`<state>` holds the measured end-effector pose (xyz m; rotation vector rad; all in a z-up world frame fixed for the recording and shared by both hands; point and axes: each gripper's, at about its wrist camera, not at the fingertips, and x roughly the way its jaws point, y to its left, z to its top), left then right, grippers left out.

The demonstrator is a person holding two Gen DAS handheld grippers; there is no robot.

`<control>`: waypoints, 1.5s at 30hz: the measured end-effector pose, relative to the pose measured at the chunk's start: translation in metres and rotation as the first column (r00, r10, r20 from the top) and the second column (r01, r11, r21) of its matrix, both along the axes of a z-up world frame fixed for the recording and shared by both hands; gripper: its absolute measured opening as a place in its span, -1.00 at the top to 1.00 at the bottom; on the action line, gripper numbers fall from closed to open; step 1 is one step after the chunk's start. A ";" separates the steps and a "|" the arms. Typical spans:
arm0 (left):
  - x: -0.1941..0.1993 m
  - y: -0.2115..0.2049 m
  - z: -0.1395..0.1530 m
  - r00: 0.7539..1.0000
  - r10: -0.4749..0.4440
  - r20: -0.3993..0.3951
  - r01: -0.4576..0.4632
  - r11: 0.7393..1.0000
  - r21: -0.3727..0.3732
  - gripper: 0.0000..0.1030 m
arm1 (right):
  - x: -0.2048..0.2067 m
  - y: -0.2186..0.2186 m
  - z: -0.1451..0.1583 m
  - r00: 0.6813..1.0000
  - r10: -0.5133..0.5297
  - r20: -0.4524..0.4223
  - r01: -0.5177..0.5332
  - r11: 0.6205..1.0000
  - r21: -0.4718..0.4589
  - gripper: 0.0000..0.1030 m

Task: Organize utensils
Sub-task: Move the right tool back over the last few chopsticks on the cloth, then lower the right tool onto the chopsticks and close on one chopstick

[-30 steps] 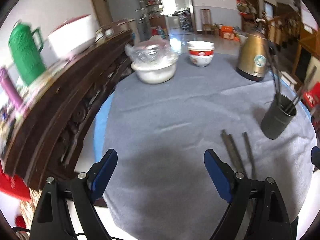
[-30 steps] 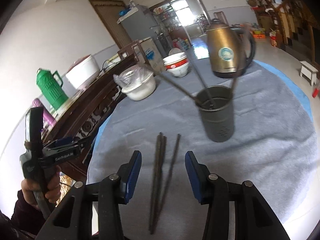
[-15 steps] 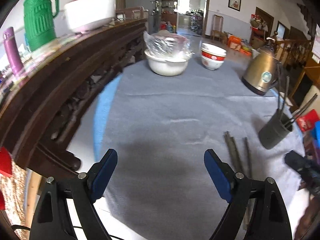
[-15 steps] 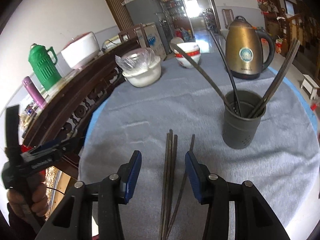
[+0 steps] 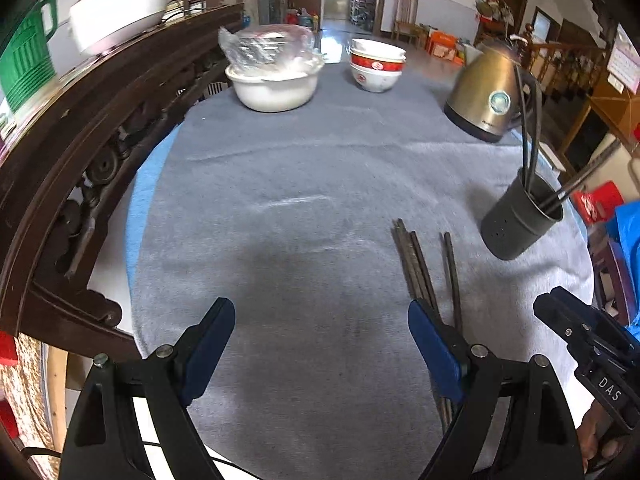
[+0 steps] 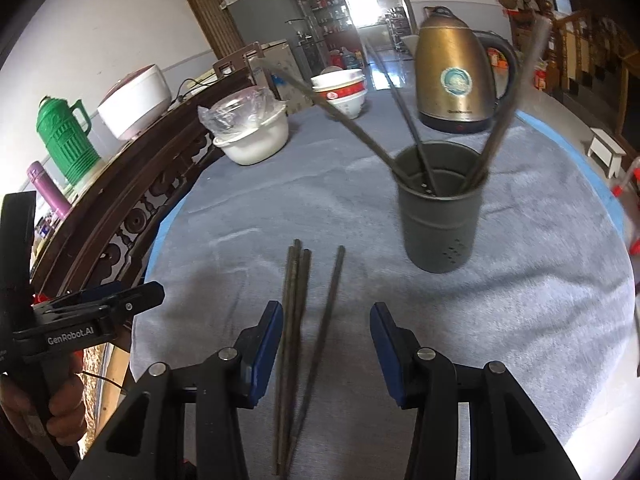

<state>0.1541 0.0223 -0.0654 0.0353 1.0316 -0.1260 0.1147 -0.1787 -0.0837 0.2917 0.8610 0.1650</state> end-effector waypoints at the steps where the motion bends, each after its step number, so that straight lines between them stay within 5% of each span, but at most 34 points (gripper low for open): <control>1: 0.001 -0.003 0.000 1.000 -0.005 0.001 0.005 1.000 0.006 -0.72 | -0.001 -0.004 -0.001 1.000 -0.005 -0.003 0.005 1.000 0.006 0.04; 14: 0.017 -0.007 -0.021 0.998 0.014 -0.055 -0.015 1.000 -0.013 -0.72 | -0.002 -0.011 -0.014 0.999 -0.023 -0.037 0.023 1.000 -0.005 0.05; 17: 0.016 -0.001 -0.024 0.998 0.024 -0.060 -0.024 1.000 -0.013 -0.72 | 0.003 0.000 -0.014 0.999 0.000 -0.035 -0.001 0.999 -0.034 0.24; 30: 0.032 0.012 -0.037 0.994 0.019 -0.110 -0.028 0.996 -0.084 -0.72 | 0.038 0.034 -0.026 0.998 0.057 -0.031 -0.061 0.987 -0.150 0.49; 37: 0.045 0.005 -0.049 0.985 -0.019 -0.173 -0.005 0.990 -0.139 -0.32 | 0.067 0.042 -0.051 0.994 0.052 -0.097 -0.068 0.984 -0.167 0.61; 45: 0.056 -0.011 -0.061 0.976 -0.066 -0.209 0.039 0.990 -0.133 -0.05 | 0.098 0.029 -0.073 0.985 0.012 -0.171 -0.022 0.998 -0.055 0.62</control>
